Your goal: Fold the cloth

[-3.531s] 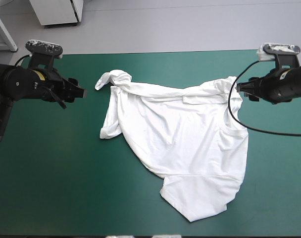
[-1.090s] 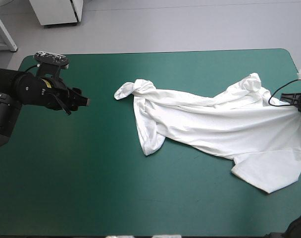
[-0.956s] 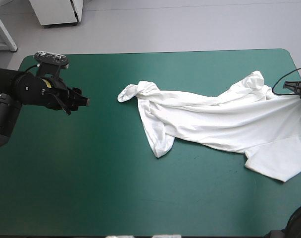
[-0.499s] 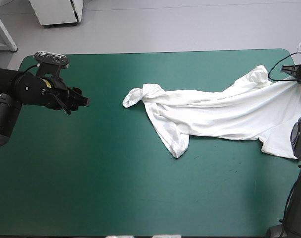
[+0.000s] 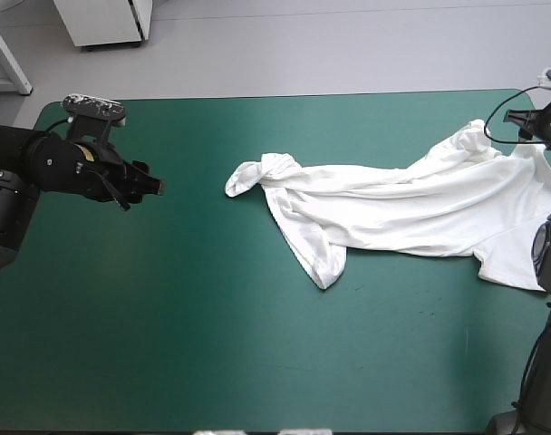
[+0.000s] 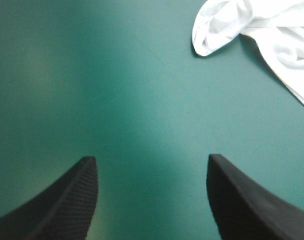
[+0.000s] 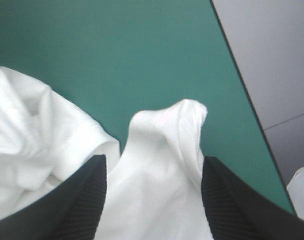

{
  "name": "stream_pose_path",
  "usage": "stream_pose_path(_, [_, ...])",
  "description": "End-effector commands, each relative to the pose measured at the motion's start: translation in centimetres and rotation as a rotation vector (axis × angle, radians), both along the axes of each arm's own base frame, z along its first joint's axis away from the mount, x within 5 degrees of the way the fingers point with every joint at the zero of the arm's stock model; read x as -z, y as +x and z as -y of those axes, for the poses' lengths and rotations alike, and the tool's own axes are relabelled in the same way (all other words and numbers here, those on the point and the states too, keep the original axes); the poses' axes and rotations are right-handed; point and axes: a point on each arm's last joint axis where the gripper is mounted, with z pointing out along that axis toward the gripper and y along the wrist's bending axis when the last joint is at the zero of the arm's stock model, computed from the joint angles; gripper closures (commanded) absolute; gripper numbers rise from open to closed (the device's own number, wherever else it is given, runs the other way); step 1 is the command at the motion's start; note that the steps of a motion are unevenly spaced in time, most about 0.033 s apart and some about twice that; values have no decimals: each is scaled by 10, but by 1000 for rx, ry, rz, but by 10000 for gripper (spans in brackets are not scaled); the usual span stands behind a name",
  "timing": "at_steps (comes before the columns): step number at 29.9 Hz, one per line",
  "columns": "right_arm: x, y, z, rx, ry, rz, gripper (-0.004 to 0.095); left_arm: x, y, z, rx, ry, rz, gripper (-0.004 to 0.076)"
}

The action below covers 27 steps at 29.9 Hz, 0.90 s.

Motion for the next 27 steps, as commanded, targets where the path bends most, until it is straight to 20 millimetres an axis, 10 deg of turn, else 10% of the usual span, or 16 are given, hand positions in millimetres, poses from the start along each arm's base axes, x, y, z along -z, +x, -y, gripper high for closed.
stream_pose_path(1, [-103,-42,-13,-2,-72,210,338,-16,-7,-2,-4,-20,83,267])
stream_pose_path(9, [-165,-110,-50,-38,-21,280,386,-15,-9,-2,-3,-13,62,267])
stream_pose_path(27, [-115,-237,-216,-463,49,12,399,-12,-12,-3,45,38,19,267])
